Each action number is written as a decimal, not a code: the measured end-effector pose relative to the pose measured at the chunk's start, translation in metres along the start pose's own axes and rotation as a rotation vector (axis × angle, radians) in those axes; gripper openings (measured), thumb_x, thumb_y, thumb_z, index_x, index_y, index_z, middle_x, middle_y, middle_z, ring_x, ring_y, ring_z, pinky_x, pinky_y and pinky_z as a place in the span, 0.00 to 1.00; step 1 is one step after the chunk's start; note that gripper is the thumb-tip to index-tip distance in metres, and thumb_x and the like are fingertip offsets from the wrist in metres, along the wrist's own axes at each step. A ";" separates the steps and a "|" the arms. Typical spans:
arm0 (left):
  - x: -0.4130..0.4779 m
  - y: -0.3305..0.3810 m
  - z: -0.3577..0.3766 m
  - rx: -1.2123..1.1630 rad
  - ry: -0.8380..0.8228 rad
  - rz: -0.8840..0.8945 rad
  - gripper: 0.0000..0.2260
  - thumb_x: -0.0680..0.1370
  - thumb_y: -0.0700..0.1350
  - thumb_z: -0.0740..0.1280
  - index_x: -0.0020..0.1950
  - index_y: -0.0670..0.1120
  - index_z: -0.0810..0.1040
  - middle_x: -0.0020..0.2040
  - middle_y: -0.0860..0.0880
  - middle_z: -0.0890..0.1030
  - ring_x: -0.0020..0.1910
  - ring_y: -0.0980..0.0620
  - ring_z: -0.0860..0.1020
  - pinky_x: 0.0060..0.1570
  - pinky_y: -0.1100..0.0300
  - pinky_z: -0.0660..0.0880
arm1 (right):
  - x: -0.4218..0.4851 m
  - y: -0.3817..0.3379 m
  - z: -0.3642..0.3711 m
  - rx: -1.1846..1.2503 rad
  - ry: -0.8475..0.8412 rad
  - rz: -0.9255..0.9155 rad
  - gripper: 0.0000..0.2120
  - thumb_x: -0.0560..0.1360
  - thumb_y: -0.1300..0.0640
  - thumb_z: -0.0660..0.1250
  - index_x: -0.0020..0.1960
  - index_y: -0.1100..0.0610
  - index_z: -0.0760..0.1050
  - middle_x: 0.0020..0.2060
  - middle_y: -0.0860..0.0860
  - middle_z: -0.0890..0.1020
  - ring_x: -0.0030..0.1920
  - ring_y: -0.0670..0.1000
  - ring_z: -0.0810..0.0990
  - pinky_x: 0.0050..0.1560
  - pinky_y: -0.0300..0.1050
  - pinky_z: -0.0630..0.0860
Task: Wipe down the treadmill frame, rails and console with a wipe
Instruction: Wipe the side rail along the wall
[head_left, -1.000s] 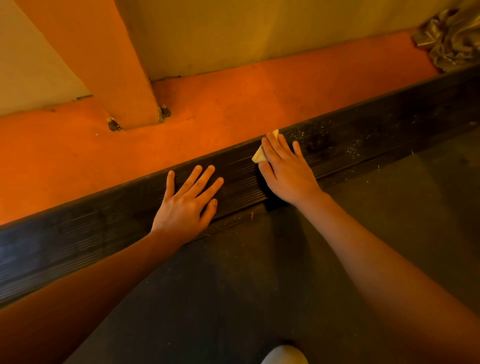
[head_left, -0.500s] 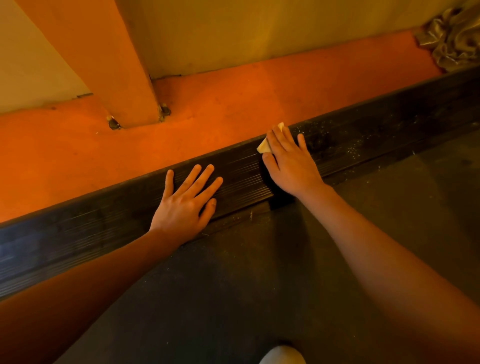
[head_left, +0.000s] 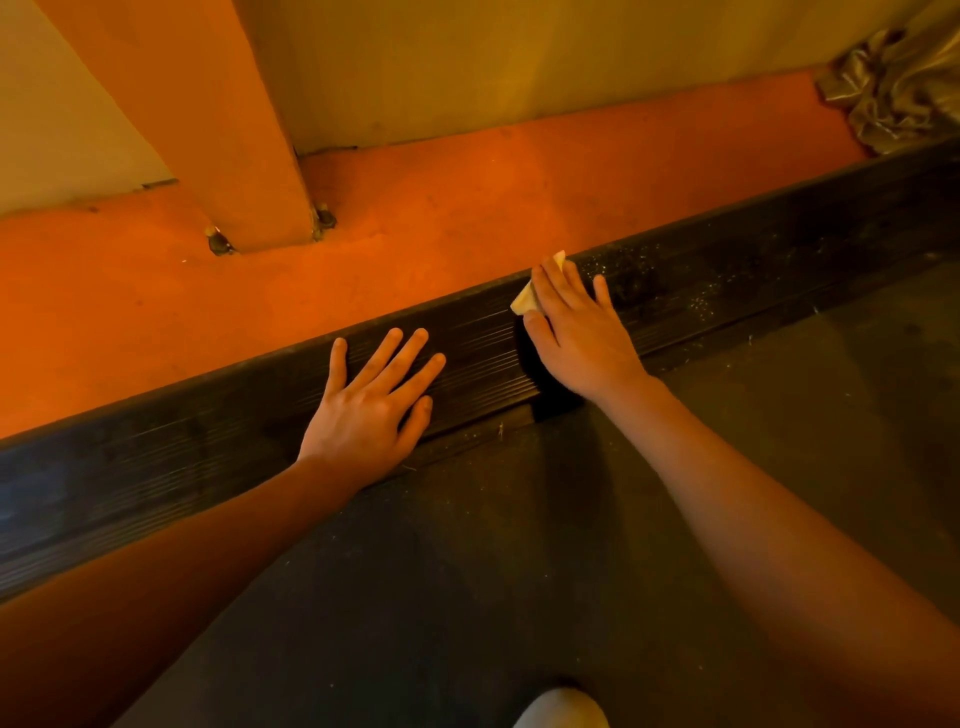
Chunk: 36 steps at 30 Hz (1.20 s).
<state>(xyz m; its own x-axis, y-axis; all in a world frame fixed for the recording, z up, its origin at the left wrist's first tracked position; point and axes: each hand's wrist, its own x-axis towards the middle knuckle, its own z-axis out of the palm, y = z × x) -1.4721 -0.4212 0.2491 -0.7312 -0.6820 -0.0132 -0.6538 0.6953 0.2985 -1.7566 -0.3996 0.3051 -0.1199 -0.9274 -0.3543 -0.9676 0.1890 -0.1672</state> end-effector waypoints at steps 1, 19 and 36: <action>0.000 0.000 0.000 -0.002 0.001 0.000 0.23 0.85 0.55 0.51 0.80 0.54 0.63 0.82 0.49 0.57 0.81 0.46 0.54 0.75 0.28 0.50 | -0.013 0.003 0.004 0.003 0.000 -0.014 0.29 0.87 0.42 0.41 0.84 0.53 0.44 0.83 0.49 0.43 0.82 0.50 0.38 0.77 0.51 0.32; -0.001 0.001 0.001 -0.012 0.041 0.011 0.23 0.85 0.55 0.53 0.80 0.54 0.64 0.82 0.49 0.59 0.81 0.46 0.55 0.75 0.29 0.50 | -0.086 0.019 0.025 -0.030 0.002 0.000 0.33 0.83 0.37 0.37 0.84 0.51 0.42 0.83 0.47 0.40 0.81 0.47 0.34 0.79 0.50 0.33; 0.001 -0.001 0.002 -0.015 0.048 0.011 0.23 0.84 0.55 0.52 0.80 0.54 0.64 0.82 0.49 0.59 0.81 0.46 0.55 0.74 0.28 0.50 | -0.058 0.029 0.011 -0.060 -0.010 0.013 0.33 0.84 0.38 0.38 0.84 0.53 0.43 0.83 0.48 0.42 0.82 0.49 0.37 0.78 0.50 0.32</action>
<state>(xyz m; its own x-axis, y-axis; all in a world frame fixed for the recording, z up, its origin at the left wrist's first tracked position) -1.4726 -0.4215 0.2465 -0.7280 -0.6847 0.0355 -0.6427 0.6995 0.3123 -1.7752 -0.3373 0.3108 -0.1304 -0.9215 -0.3658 -0.9776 0.1810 -0.1077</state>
